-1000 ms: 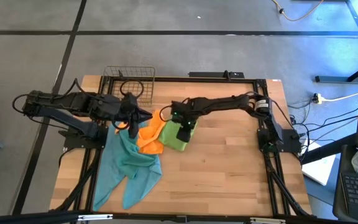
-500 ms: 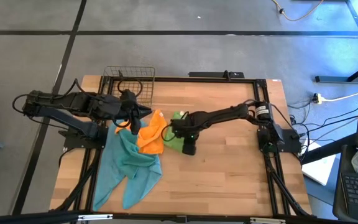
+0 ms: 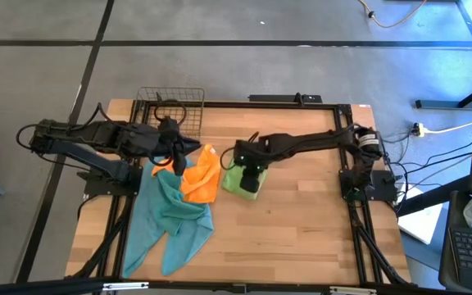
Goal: Fold microfiber towels
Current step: Put the folded green microfiber cloth into the wire basket
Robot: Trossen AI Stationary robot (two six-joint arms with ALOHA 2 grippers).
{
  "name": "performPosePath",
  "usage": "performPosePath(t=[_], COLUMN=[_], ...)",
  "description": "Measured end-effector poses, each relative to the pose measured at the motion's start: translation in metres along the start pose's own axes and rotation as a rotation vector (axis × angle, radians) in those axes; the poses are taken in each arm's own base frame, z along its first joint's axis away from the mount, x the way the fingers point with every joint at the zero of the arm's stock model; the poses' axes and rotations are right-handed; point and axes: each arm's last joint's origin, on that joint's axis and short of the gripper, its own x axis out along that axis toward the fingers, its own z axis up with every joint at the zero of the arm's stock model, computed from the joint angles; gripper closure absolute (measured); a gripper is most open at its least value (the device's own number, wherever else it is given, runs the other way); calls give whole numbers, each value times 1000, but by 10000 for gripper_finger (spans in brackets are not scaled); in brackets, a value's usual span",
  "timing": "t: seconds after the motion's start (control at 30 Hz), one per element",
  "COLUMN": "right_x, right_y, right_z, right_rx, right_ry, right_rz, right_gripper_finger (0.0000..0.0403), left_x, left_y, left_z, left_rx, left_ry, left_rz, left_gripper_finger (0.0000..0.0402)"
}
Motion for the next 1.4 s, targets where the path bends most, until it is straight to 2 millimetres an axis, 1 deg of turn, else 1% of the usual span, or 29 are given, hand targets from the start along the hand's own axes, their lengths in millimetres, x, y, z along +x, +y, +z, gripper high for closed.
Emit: performPosePath(t=[0.1,0.23,0.3,0.37,0.4,0.47,0.57,0.67,0.77,0.83,0.93,1.0,1.13,1.4], right_x=[6,18,13,3,1,2,1,9,11,13,15,16,22,36], right_y=[-14,-27,-26,-21,-21,-21,-20,-16,-8,-4,-2,-4,-6,-10], right_z=[-18,-57,-72,-82,-90,-107,-123,-141,-148,-154,-159,-162,-166,-159], right_rx=[139,375,477,590,657,810,1009,1113,1167,1199,1274,1313,1320,1428], right_ry=[64,135,76,-42,-84,-159,-267,-244,-217,-216,-234,-229,-207,-233], right_rz=[-15,65,117,168,171,174,267,300,324,302,262,247,201,209], right_gripper_finger=[304,293,288,284,282,277,263,236,193,163,127,112,106,122], left_x=[0,-6,-11,-14,-17,-21,-21,-20,-18,-17,-14,-13,-12,-19], left_y=[-2,-9,-12,-13,-13,-12,-13,-12,-10,-8,-4,-2,1,7], left_z=[3,7,6,4,2,0,1,4,8,12,15,17,17,15], left_rx=[-12,-21,-15,-4,2,13,36,74,103,114,109,100,100,107], left_ry=[-30,-86,-83,-72,-63,-50,-57,-87,-107,-126,-134,-130,-113,-89], left_rz=[-19,-86,-112,-129,-133,-136,-140,-139,-133,-130,-131,-134,-140,-122], left_gripper_finger=[360,360,360,360,360,360,360,360,360,360,360,360,360,360])
